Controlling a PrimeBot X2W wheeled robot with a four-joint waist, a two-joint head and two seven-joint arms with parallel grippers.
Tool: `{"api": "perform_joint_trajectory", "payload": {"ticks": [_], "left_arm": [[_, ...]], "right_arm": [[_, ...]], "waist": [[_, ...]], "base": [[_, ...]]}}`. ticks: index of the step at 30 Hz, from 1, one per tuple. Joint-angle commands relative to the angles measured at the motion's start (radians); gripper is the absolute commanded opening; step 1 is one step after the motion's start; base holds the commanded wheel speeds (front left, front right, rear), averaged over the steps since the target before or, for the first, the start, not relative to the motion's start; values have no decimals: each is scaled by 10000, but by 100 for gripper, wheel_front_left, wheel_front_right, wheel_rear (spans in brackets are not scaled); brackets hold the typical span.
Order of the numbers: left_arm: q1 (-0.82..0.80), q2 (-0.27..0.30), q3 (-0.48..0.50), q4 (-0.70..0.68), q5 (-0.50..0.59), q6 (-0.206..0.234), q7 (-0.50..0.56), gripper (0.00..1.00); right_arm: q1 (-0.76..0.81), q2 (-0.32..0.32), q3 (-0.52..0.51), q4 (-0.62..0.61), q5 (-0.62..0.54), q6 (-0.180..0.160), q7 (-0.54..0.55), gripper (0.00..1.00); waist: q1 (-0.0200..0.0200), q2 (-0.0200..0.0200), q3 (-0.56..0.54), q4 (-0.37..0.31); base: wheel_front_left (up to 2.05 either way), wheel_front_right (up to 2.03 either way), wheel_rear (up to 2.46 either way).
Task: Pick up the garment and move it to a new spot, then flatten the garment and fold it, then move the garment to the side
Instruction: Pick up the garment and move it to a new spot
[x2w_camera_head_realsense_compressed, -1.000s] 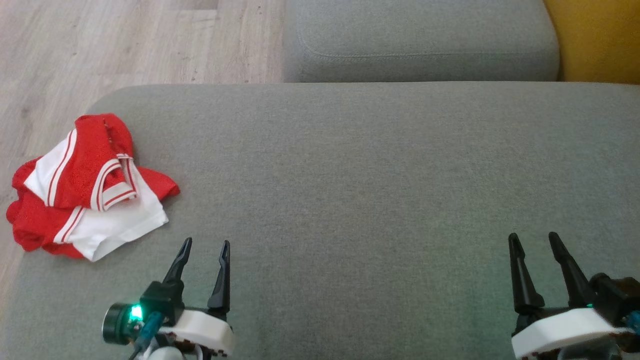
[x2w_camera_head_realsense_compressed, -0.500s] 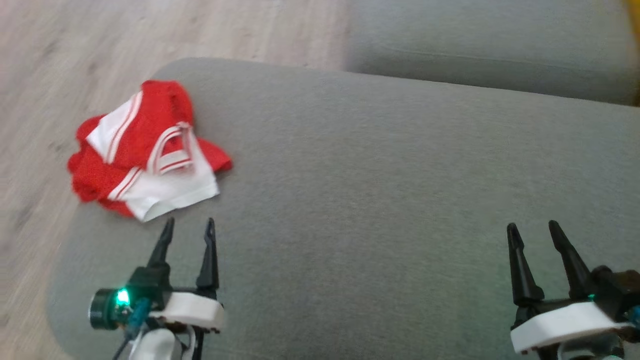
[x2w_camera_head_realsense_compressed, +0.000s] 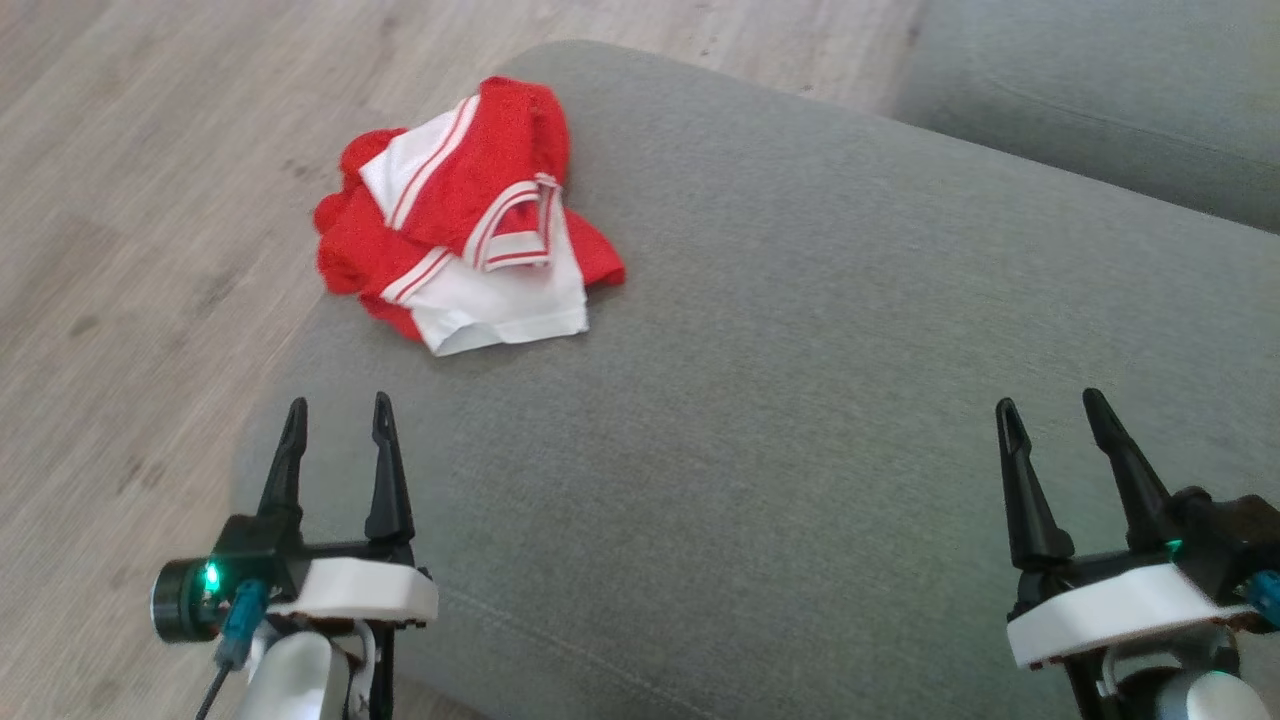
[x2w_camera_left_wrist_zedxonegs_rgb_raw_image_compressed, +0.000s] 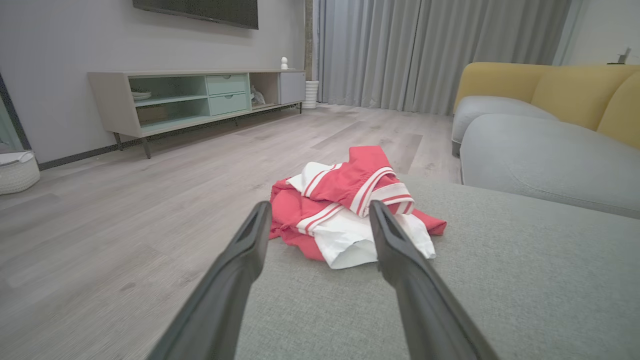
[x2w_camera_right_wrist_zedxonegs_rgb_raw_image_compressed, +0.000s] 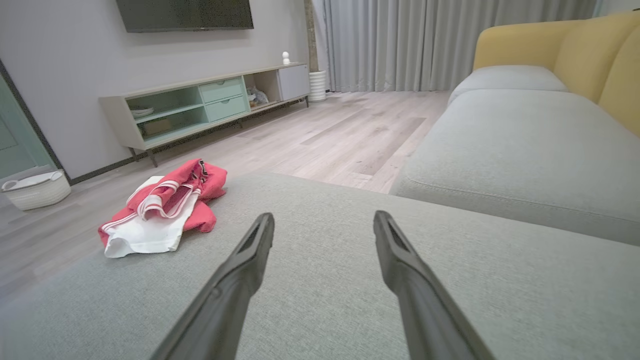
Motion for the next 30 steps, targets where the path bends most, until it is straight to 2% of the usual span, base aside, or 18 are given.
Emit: {"api": "perform_joint_trajectory", "payload": {"ticks": [1, 9, 16, 22, 30], "left_arm": [[-323, 68, 409, -362, 63, 36, -105, 100], [-474, -40, 790, -387, 187, -67, -106, 100], [-1678, -90, 860, 261, 193, -576, -106, 100], [-3859, -27, 820, 2146, -277, -1382, 116, 100], [-6793, 460, 459, 5258, -864, -2009, 1886, 100]], "right_arm": [[-388, -76, 272, -425, -78, -7, 26, 100], [-609, -76, 311, -728, -289, -7, 291, 100], [-982, -312, 372, -1400, -602, -7, 879, 100], [-1477, -885, 409, -2103, -638, -7, 1443, 100], [-1860, -1378, 309, -2469, -464, -7, 1810, 100]], "waist": [[-1, 0, 129, 234], [-1, 0, 523, 388], [-1, 0, 1666, 66], [-1, 0, 3054, -341], [-1, 0, 4095, -768]], "base": [[0, 0, 0], [0, 0, 0], [0, 0, 0], [0, 0, 0], [0, 0, 0]]}}
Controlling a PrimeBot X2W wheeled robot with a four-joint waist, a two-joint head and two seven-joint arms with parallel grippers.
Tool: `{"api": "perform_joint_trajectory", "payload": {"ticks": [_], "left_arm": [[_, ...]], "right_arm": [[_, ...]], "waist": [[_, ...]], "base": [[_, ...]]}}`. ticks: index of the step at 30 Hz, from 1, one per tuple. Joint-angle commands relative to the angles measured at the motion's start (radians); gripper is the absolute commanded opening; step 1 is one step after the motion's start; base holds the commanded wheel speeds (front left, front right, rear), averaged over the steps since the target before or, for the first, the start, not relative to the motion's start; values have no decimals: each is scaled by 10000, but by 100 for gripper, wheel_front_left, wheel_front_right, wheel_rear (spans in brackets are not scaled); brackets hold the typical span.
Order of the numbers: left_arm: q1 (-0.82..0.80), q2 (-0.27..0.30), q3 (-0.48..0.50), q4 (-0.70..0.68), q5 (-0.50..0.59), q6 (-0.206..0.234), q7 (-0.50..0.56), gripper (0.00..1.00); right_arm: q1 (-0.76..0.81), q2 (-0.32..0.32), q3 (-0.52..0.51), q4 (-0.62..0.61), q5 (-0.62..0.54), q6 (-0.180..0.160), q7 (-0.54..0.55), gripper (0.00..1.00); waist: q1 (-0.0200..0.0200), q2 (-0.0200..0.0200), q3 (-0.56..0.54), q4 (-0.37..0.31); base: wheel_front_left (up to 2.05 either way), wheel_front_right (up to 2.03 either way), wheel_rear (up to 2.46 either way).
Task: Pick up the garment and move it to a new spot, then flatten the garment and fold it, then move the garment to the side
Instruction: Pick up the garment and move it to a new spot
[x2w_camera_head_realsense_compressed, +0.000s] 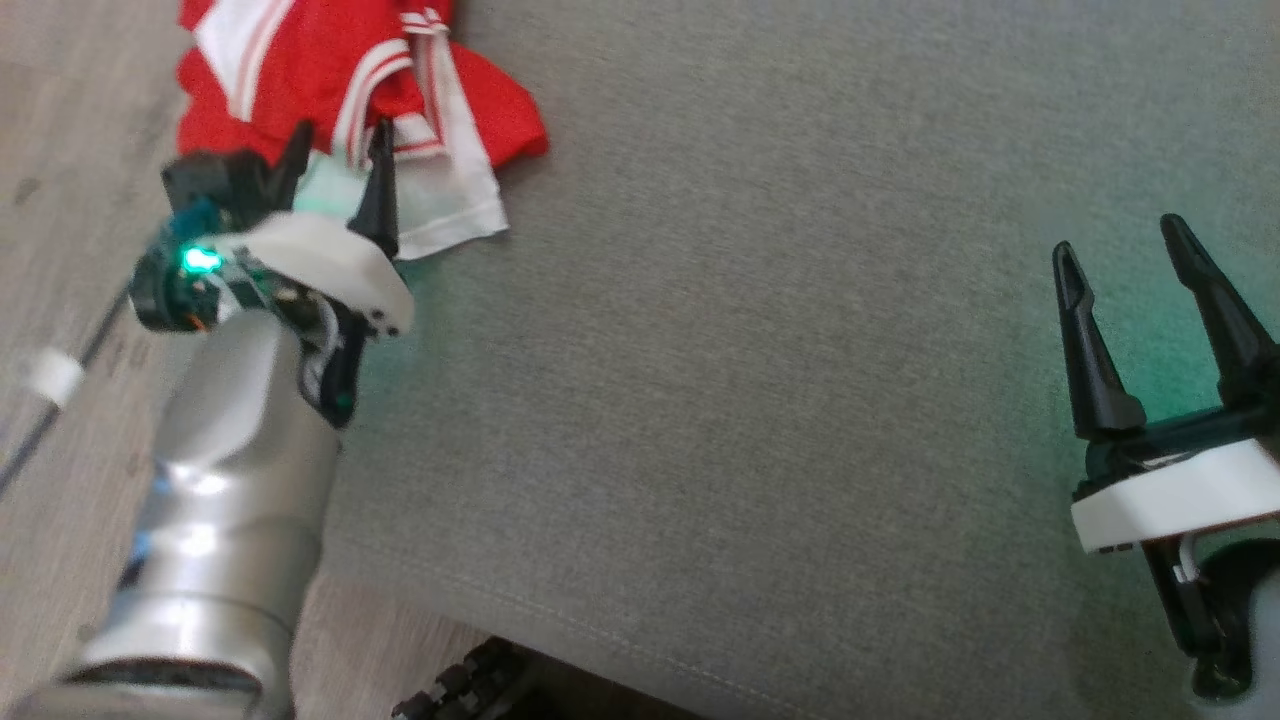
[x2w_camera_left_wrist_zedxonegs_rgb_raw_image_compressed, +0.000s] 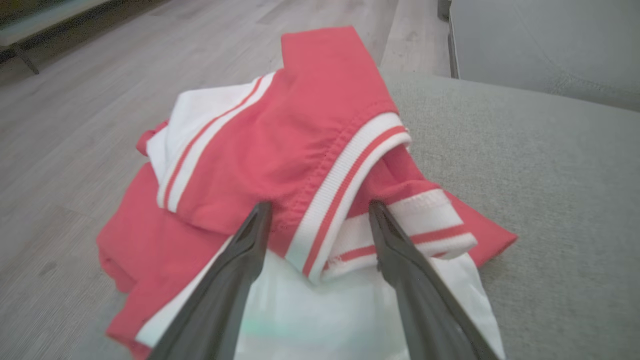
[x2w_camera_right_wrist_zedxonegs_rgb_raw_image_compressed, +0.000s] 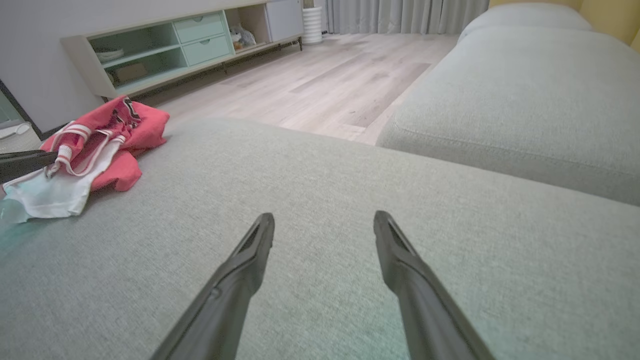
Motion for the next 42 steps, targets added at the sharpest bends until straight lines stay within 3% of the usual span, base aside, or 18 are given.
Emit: {"api": "perform_joint_trajectory", "payload": {"ticks": [1, 8, 9, 10, 17, 26, 35, 42], "left_arm": [[-556, 718, 153, 286, -151, -45, 231, 100], [-1509, 1042, -121, 1384, -393, -90, 420, 100], [-1608, 1103, -176, 1433, -378, -92, 282, 31], [-1682, 1150, -188, 1470, -397, -93, 104, 0], [-1839, 1578, -207, 1187, -159, 268, -1610, 0], [-308, 1802, 245, -1259, -427, 646, -2022, 0], [2497, 1624, -186, -4801, -450, 1132, -713, 0], [3501, 1029, -1592, -6579, -217, 873, 670, 0]], "right_arm": [[-203, -112, 270, -419, 78, -7, 69, 100], [-241, -114, 219, -384, 152, -7, 82, 100], [-238, -103, 203, -367, 161, -7, 77, 100], [-230, -89, 189, -340, 171, -7, 65, 100], [-119, 180, 141, -61, 176, -7, -198, 100], [32, 752, 258, 599, 317, -7, -986, 100], [295, 1091, 477, 1208, 578, -7, -1567, 100], [430, 1206, 572, 1422, 788, -7, -1771, 100]], "waist": [[-5, 1, 346, -337], [-5, 1, 395, -477], [-5, 1, 374, -479], [-5, 1, 333, -476], [-5, 1, -403, -440], [-5, 1, -1999, -882], [-5, 1, -3039, -2086], [-5, 1, -3089, -3501]], "base": [[0, 0, 0], [0, 0, 0], [0, 0, 0], [0, 0, 0], [0, 0, 0], [0, 0, 0], [0, 0, 0], [0, 0, 0]]}}
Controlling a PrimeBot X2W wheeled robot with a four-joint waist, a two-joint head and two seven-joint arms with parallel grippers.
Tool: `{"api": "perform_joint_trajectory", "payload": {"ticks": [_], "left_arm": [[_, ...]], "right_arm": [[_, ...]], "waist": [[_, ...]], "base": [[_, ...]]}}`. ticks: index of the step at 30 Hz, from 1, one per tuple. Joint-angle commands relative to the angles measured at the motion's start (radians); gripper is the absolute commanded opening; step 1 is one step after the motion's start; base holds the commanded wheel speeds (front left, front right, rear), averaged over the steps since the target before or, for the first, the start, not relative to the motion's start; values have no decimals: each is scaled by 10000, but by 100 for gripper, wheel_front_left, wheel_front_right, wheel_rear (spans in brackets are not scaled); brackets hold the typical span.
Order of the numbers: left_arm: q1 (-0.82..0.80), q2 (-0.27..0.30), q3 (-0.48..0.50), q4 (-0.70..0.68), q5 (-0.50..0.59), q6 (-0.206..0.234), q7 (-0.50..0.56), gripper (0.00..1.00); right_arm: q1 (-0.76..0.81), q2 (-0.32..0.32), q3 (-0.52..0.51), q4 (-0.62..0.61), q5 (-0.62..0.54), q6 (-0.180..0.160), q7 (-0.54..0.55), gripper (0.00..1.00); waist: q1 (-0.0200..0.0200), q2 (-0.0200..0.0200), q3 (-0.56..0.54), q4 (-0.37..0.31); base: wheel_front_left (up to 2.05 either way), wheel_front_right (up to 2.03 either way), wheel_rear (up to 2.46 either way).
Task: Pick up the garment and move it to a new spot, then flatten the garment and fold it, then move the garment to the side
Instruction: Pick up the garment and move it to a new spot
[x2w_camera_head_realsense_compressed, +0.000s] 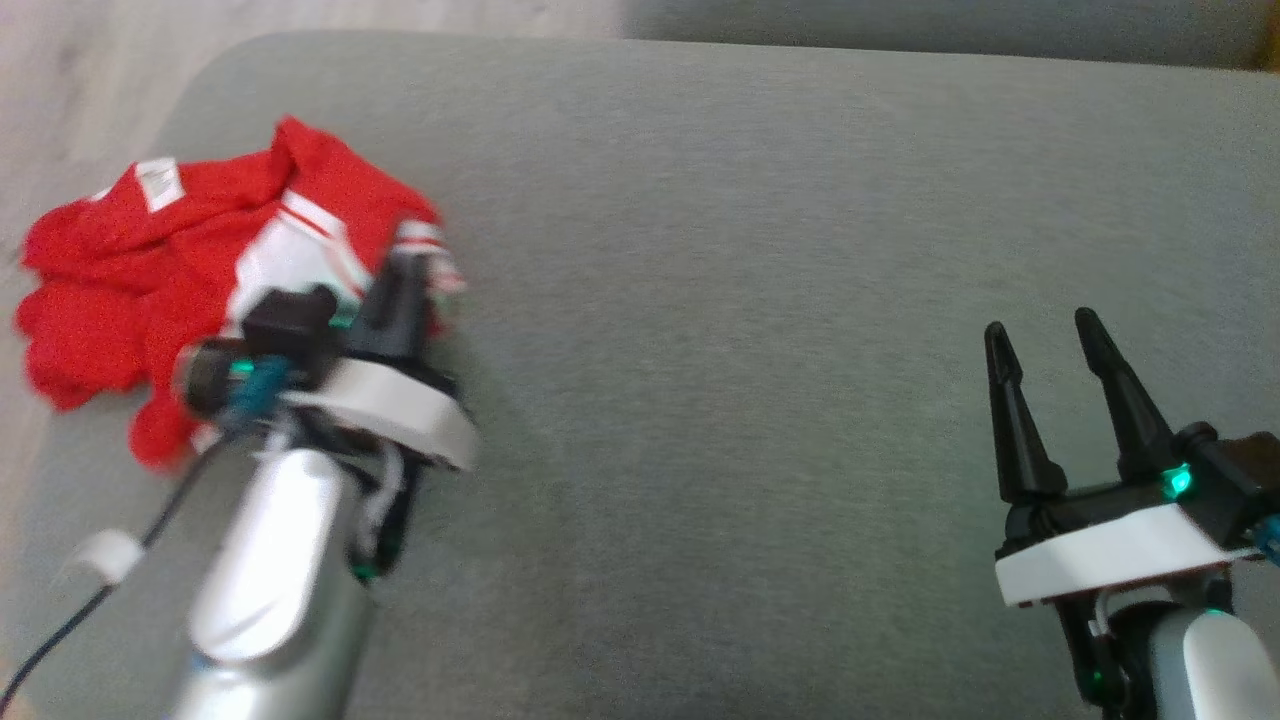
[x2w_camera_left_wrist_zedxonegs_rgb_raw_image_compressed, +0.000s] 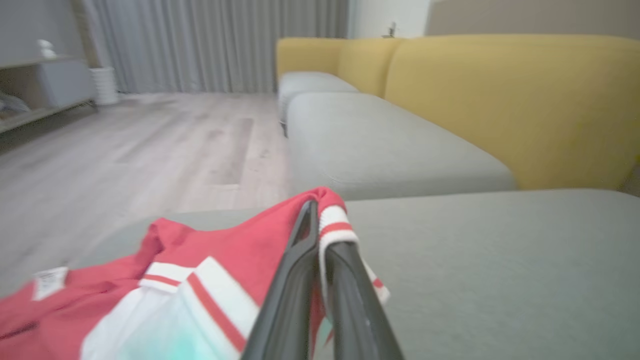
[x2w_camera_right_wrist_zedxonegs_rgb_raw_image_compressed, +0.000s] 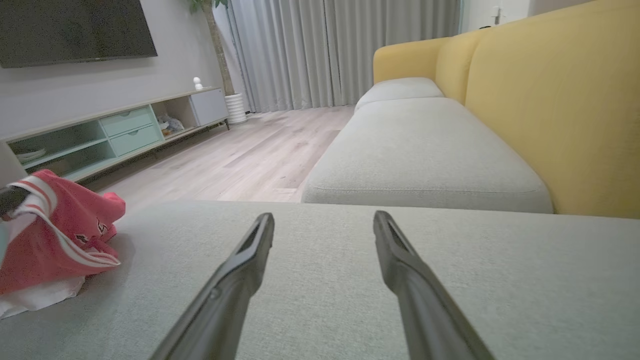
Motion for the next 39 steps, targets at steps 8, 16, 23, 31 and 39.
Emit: {"api": "perform_joint_trajectory", "payload": {"ticks": [8, 16, 23, 31, 39], "left_arm": [[-527, -788, -1847, -492, 269, -729, 861, 0], [-1709, -1218, -4061, -380, -77, -947, 725, 0], [-2341, -1229, -6061, -395, -1095, -711, 590, 0], [-2444, -1231, -7009, 284, -1088, -389, -317, 100], [-2066, -822, -6624, 582, -960, 244, -1502, 100]], "right_arm": [[-169, 32, 365, 26, 582, -7, -362, 100], [-154, 34, 283, 251, 958, -7, -603, 100], [-336, 34, 371, 551, 1174, -7, -907, 100], [-435, 35, 210, 868, 1106, -7, -996, 100], [-325, 35, 59, 670, 795, -7, -599, 100]], "waist": [[1, 0, 20, -2456], [1, 0, 709, -3745], [1, 0, 1297, -4157], [1, 0, 1090, -3498], [1, 0, 416, -2325]], "base": [[0, 0, 0], [0, 0, 0], [0, 0, 0], [0, 0, 0], [0, 0, 0]]}}
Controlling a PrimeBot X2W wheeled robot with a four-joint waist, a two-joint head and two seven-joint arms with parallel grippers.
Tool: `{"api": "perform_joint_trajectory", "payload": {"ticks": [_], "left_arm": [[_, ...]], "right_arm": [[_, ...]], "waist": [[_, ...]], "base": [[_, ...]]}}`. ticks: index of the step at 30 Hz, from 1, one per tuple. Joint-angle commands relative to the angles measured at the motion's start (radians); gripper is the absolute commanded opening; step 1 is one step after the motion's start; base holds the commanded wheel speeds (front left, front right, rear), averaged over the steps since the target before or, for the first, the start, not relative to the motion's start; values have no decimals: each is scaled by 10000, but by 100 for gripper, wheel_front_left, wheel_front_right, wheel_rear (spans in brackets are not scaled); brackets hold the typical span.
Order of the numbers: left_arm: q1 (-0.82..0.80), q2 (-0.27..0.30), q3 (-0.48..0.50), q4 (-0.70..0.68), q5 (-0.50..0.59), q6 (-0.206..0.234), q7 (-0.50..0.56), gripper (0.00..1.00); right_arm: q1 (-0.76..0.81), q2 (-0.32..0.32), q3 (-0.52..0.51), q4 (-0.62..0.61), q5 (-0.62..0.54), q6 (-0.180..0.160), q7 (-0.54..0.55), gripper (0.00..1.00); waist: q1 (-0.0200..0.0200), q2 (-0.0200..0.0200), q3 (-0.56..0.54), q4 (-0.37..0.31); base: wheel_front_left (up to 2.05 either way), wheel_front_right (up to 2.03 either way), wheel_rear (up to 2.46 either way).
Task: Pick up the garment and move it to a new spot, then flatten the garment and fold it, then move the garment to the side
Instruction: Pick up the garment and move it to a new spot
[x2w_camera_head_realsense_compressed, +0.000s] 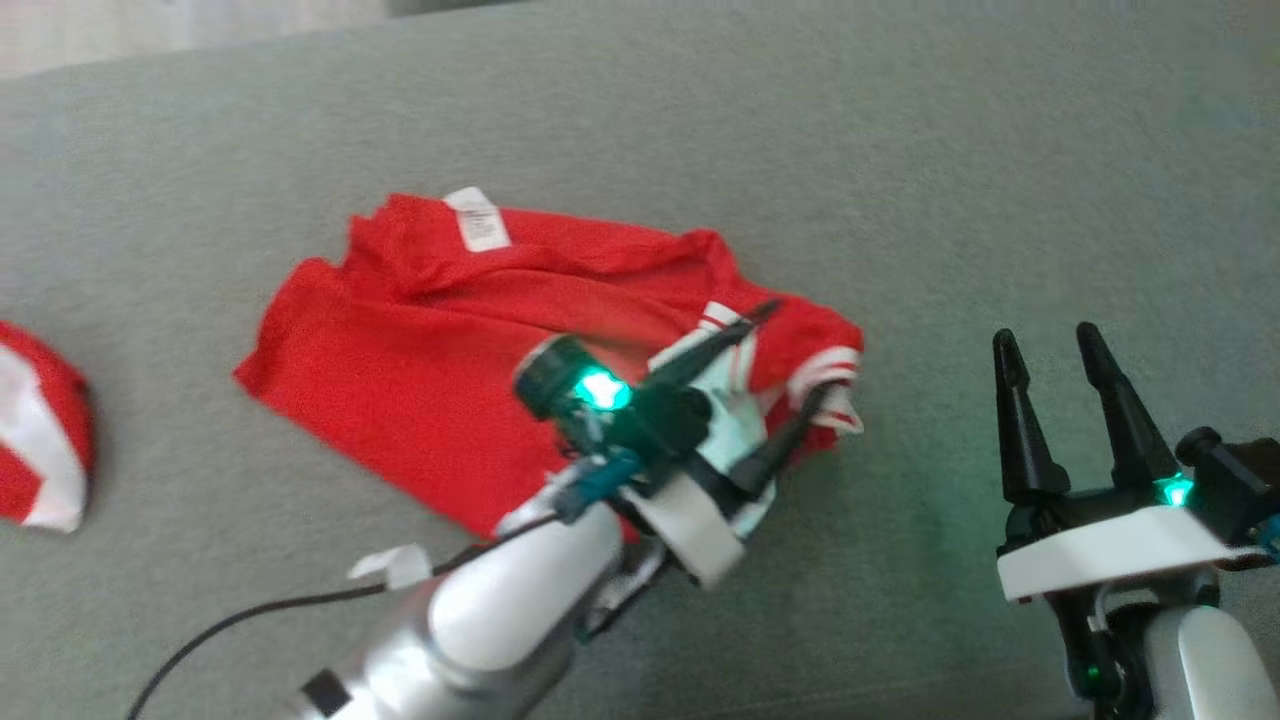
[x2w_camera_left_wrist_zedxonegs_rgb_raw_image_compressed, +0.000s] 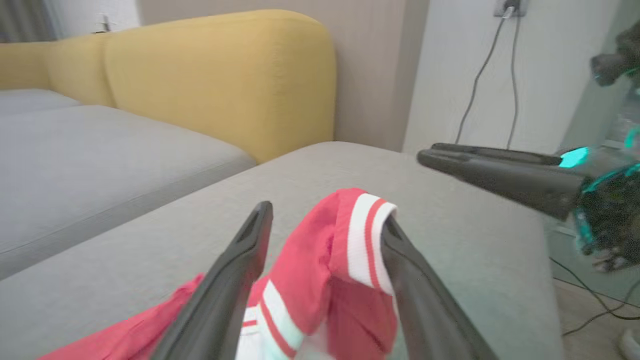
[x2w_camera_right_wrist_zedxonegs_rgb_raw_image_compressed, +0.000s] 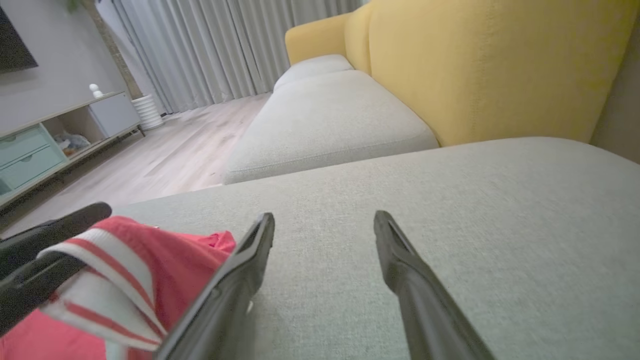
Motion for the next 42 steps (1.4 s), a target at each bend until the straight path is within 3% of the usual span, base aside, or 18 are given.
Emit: {"api": "perform_joint_trajectory", "payload": {"ticks": [1, 10, 19, 32, 42], "left_arm": [[-2, 270, 505, -261, -67, 180, -135, 100], [1422, 1718, 1994, -586, -857, 1456, -606, 100], [3214, 2613, 3550, -1046, -1738, 2537, -1016, 100], [4314, 3344, 4771, -1686, -1259, 2795, -1135, 100], [4693, 3443, 4811, -1500, -1123, 2705, -1137, 100]], "right_arm": [[-122, -49, 158, -435, -88, -7, 76, 100], [245, -49, -60, -747, -175, -7, 434, 100], [452, -49, -192, -1018, -276, -7, 730, 100], [929, -49, -240, -1212, -327, -7, 1018, 100], [1412, -49, -127, -1345, -261, -7, 1195, 100]], "waist": [[1, 0, -368, 498], [1, 0, -751, 1460], [1, 0, -1015, 2044], [1, 0, -1616, 2110], [1, 0, -1992, 1920]], "base": [[0, 0, 0], [0, 0, 0], [0, 0, 0], [0, 0, 0], [0, 0, 0]]}}
